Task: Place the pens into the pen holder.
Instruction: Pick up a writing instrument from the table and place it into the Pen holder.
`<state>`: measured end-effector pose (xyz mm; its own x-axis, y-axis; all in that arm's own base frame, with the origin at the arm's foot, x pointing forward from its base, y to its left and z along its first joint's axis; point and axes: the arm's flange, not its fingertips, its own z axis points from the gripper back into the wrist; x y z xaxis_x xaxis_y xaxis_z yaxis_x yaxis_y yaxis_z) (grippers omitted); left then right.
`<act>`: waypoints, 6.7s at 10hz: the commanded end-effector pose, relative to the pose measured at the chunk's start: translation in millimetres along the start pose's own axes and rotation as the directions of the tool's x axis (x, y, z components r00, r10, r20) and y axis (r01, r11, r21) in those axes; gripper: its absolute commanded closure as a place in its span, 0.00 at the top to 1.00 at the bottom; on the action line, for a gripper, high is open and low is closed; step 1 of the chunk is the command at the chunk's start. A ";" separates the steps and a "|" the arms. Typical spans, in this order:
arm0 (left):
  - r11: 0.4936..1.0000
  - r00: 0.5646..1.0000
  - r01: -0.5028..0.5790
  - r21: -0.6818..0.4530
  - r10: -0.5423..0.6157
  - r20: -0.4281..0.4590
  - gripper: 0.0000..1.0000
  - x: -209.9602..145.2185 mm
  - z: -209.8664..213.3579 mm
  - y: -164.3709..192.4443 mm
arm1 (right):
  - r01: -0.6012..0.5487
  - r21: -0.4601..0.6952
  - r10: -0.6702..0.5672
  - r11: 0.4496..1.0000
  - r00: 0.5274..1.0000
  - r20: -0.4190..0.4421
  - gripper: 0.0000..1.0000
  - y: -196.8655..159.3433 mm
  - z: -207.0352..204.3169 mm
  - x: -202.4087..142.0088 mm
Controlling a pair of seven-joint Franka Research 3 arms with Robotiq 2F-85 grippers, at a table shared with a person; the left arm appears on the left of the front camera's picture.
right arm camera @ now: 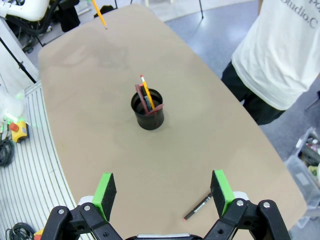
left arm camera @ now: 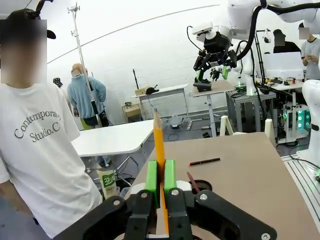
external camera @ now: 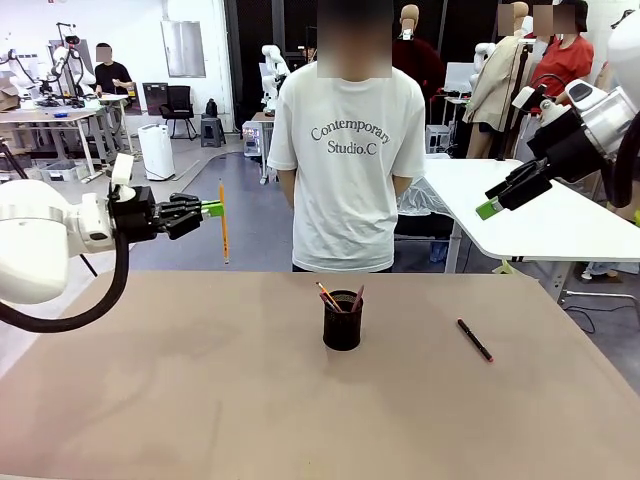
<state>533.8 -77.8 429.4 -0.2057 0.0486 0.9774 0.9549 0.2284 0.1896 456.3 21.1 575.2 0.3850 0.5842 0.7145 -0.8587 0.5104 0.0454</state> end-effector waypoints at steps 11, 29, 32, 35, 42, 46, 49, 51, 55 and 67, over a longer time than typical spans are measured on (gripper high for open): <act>0.998 0.999 -0.015 -0.064 0.013 -0.038 0.00 -8.6 -38.7 -1.7 | -0.002 0.003 0.002 1.000 1.000 0.004 1.00 0.0 1.1 0.7; 0.922 0.983 -0.023 -0.386 0.092 0.162 0.00 -91.6 -225.8 -22.7 | -0.002 0.003 0.002 1.000 1.000 0.004 1.00 0.0 1.1 0.7; 0.918 0.988 -0.028 -0.396 0.086 0.129 0.00 -110.8 -229.8 -23.0 | -0.002 0.003 0.002 1.000 1.000 0.004 1.00 0.0 1.1 0.7; 0.914 0.989 -0.021 -0.405 0.079 0.127 0.57 -111.4 -228.2 -22.7 | -0.002 0.003 0.002 1.000 1.000 0.004 1.00 0.0 1.1 0.7; 0.907 0.992 0.003 -0.422 0.050 0.114 1.00 -100.5 -223.9 -24.8 | -0.002 0.003 0.002 1.000 1.000 0.004 1.00 0.0 1.1 0.7; 0.911 0.990 -0.024 -0.411 0.078 0.117 1.00 -105.9 -228.7 -23.9 | -0.002 0.003 0.002 1.000 1.000 0.004 1.00 0.0 1.1 0.7; 0.910 0.992 -0.023 -0.415 0.071 0.100 1.00 -107.6 -228.2 -24.3 | -0.002 0.003 0.002 1.000 1.000 0.004 1.00 0.0 1.1 0.7; 0.917 0.999 -0.031 -0.398 0.037 0.009 1.00 -80.3 -191.1 -19.1 | -0.002 0.003 0.002 1.000 1.000 0.004 1.00 0.0 1.1 0.7; 0.934 0.993 0.030 -0.355 -0.070 -0.100 1.00 -37.1 -125.8 -6.8 | -0.002 0.003 0.002 1.000 1.000 0.004 1.00 0.0 1.1 0.7; 0.998 0.939 0.025 -0.060 -0.044 -0.342 1.00 35.2 -24.8 13.3 | -0.002 0.003 0.002 1.000 1.000 0.004 1.00 0.0 1.1 0.7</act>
<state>542.2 -96.9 467.8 -0.1560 -0.3031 0.9401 0.9590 0.1815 0.2177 456.3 21.2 575.3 0.3850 0.5844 0.7143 -0.8587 0.5105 0.0452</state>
